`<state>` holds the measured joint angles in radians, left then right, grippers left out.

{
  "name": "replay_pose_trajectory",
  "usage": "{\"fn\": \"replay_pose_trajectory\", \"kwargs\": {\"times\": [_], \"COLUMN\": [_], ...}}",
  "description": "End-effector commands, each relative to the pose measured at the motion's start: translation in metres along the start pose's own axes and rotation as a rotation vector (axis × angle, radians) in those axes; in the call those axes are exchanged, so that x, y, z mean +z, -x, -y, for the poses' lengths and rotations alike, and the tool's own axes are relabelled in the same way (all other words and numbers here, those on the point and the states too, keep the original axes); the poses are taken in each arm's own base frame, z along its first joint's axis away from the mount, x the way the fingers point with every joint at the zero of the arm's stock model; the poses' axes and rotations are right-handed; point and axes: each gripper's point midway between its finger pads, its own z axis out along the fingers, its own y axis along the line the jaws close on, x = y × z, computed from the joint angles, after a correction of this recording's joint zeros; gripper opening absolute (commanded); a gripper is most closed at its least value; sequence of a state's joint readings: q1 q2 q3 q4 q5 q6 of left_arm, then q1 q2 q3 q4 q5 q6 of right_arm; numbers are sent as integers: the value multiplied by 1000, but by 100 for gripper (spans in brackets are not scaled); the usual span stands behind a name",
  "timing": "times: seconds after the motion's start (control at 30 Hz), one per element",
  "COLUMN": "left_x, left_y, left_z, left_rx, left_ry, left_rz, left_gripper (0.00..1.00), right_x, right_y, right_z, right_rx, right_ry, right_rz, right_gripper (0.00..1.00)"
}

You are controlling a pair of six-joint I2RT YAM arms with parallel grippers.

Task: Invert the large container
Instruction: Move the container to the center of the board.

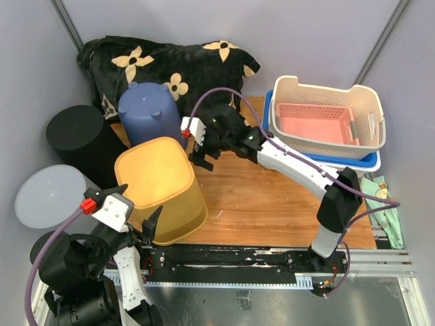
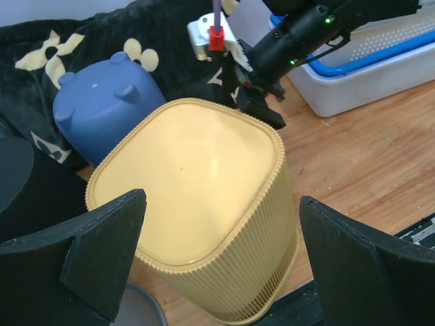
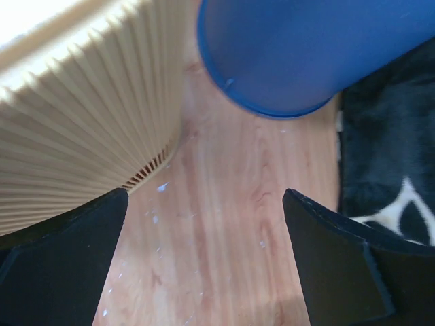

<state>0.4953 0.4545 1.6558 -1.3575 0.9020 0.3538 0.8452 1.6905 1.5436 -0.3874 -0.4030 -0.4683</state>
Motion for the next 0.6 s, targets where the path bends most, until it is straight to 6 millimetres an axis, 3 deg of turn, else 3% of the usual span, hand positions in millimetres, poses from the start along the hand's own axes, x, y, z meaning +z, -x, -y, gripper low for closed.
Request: {"fn": "replay_pose_trajectory", "kwargs": {"times": [0.0,0.1,0.23,0.3,0.37,0.47,0.5,0.57], "left_x": [6,7,11,15,19,29,33,37], "left_y": [0,0,0,0,1,-7,-17,-32], "left_z": [3,8,11,11,13,27,28,27], "left_rx": [-23,-17,-23,-43,-64,-203,-245,-264], "left_ry": [-31,-47,-86,-114,-138,-233,-229,-205], "left_rz": [2,13,19,22,31,34,22,8], "left_gripper": [99,99,99,99,99,99,99,99], "right_x": [-2,-34,-95,-124,-148,-161,-158,-145], "right_y": [20,-8,-66,-98,-119,-118,-117,-118], "right_z": [29,13,-22,-55,-106,-164,-168,-151], "right_rx": [6,-69,-93,-79,-70,17,46,76], "right_ry": [-150,-133,-65,39,209,382,392,317], "right_rz": [-37,-115,-245,-320,-328,-189,-167,-177], "right_gripper": [100,100,100,100,100,100,100,100]}}
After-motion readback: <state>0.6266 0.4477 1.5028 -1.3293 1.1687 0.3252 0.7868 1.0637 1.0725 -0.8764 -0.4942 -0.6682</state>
